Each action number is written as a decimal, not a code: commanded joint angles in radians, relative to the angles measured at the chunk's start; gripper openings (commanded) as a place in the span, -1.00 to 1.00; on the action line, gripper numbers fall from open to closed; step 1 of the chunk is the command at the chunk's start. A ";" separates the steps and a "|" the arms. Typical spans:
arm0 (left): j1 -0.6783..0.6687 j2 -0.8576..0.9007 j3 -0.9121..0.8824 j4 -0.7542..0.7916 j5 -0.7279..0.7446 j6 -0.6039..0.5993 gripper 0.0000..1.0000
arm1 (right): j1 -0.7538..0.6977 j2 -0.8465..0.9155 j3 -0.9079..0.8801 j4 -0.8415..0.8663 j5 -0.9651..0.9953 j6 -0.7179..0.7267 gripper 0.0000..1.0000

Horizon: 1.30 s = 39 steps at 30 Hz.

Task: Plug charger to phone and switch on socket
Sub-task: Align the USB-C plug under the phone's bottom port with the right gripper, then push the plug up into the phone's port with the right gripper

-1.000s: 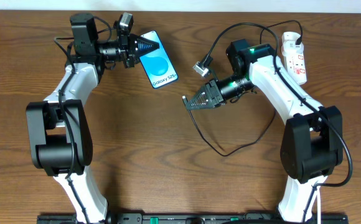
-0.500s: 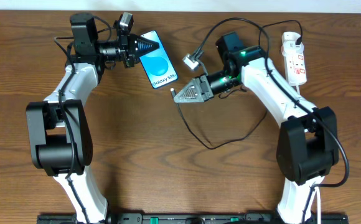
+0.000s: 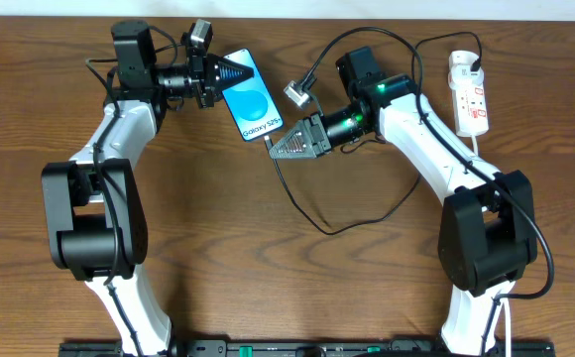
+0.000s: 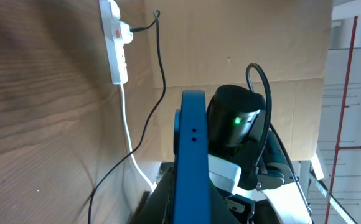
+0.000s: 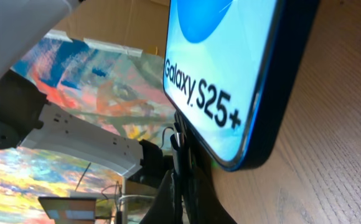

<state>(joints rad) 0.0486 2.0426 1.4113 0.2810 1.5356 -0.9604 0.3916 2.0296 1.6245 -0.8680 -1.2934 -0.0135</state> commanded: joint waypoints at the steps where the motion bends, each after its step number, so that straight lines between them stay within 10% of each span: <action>1: 0.001 -0.011 0.031 0.006 0.024 0.010 -0.86 | 0.005 -0.011 0.000 0.012 -0.014 0.051 -0.98; 39: 0.001 -0.011 0.031 0.006 0.032 0.009 -0.86 | 0.003 0.018 -0.002 0.025 -0.014 0.097 -0.98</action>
<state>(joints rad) 0.0486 2.0426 1.4113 0.2810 1.5360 -0.9604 0.3950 2.0380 1.6245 -0.8505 -1.2865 0.0608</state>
